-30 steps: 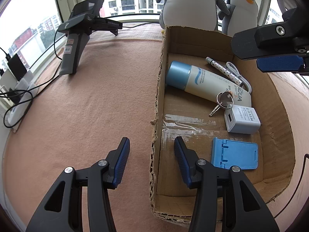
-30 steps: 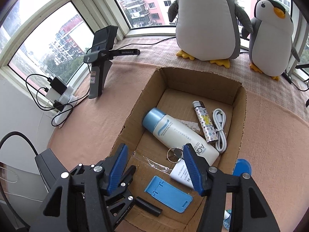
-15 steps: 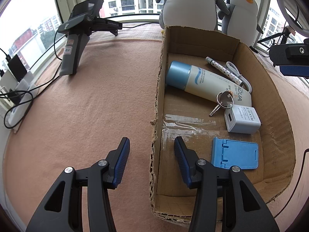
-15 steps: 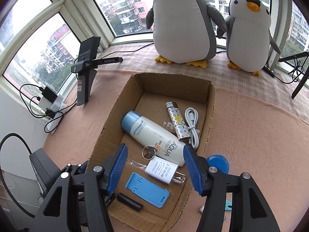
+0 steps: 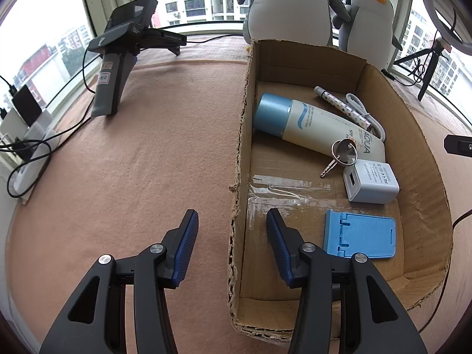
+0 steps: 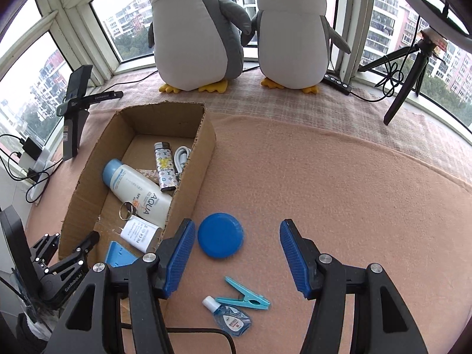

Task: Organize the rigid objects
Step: 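Move the right tool back to the blue clothespin, then grasp the blue clothespin with the right gripper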

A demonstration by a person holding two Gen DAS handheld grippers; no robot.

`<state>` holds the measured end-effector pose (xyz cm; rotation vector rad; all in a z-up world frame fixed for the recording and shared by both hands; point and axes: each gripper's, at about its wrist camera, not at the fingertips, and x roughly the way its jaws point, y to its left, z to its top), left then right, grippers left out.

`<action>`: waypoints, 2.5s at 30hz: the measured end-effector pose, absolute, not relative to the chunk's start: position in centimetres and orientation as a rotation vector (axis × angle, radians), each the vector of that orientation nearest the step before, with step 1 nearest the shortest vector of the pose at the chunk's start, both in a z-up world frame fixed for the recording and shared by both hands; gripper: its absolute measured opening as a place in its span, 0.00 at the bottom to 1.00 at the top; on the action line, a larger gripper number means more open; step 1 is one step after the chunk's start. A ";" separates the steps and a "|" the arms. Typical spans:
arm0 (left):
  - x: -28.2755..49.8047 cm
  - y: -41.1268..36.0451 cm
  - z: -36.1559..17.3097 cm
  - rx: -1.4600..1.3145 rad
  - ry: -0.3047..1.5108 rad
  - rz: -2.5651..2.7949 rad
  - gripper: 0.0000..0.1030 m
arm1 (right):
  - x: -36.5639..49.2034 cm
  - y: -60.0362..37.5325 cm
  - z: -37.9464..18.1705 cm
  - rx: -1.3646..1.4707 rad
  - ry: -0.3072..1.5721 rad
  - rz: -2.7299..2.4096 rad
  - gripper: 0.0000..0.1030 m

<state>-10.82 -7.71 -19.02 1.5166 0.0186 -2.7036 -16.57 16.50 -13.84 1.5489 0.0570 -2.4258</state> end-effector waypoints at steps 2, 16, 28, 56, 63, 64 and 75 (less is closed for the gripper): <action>-10.8 -7.8 -19.0 1.516 0.018 -2.703 0.46 | -16.2 17.0 -14.5 1.562 0.076 -2.413 0.54; -10.8 -7.8 -18.9 1.517 0.019 -2.702 0.47 | -11.9 18.5 -17.8 1.592 0.356 -2.294 0.51; -10.7 -7.9 -18.9 1.518 0.021 -2.701 0.47 | -11.4 17.2 -19.5 1.604 0.519 -2.194 0.41; -10.7 -7.9 -18.9 1.518 0.021 -2.700 0.47 | -12.3 15.3 -20.4 1.620 0.403 -2.132 0.15; -10.7 -7.8 -18.9 1.519 0.020 -2.700 0.47 | -11.8 15.7 -20.0 1.617 0.334 -2.182 0.15; -10.7 -7.8 -18.9 1.519 0.020 -2.700 0.47 | -11.7 15.8 -19.9 1.614 0.310 -2.191 0.15; -10.7 -7.9 -19.0 1.518 0.019 -2.700 0.47 | -10.3 17.3 -16.3 1.535 0.144 -2.314 0.15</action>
